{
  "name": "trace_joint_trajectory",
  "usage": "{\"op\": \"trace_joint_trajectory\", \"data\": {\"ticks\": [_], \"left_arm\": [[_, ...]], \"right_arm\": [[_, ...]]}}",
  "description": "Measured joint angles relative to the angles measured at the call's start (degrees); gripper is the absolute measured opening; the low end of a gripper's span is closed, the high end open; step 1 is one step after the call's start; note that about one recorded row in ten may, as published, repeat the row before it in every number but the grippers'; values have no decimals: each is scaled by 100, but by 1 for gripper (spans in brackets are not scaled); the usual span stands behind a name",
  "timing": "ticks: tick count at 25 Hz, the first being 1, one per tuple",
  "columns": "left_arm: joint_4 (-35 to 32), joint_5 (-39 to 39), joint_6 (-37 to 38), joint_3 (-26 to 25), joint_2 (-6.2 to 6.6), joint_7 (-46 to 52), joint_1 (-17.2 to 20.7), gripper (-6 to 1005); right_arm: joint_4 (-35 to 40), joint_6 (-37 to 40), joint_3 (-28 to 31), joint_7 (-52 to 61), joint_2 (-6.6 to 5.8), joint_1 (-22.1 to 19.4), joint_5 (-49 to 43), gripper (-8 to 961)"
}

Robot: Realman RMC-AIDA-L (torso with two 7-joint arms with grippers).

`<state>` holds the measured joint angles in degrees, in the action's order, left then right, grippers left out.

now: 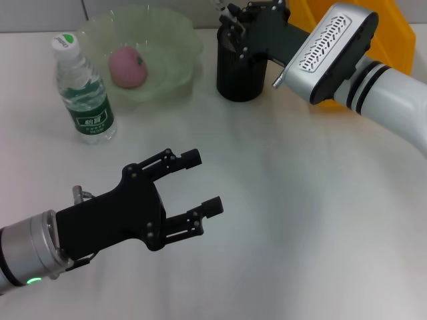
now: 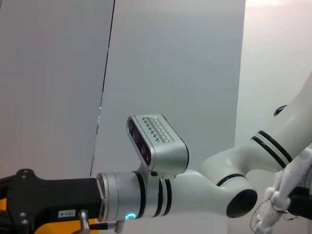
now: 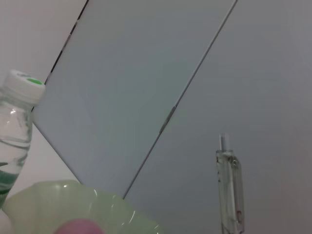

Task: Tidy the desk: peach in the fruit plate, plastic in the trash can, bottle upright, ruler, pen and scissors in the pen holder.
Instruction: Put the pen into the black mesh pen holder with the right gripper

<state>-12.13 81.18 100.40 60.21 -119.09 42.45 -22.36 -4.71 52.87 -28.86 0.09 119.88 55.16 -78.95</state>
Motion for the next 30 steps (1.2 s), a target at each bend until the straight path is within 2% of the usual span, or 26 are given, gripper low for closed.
{"op": "trace_joint_trajectory", "data": {"ticks": [4, 13, 23, 30], "left_arm": [[41, -4, 0, 0, 0, -5, -20, 784], [80, -6, -54, -22, -5, -22, -30, 784], [76, -5, -239, -53, 18, -26, -2, 784], [79, -5, -276, -53, 18, -27, -22, 784]], "right_arm": [[-31, 1, 46, 214, 0, 2, 30, 136], [3, 5, 261, 1546, 0, 27, 45, 136], [-43, -2, 437, 1950, 0, 50, 47, 137], [-95, -5, 785, 2041, 0, 56, 46, 137]]}}
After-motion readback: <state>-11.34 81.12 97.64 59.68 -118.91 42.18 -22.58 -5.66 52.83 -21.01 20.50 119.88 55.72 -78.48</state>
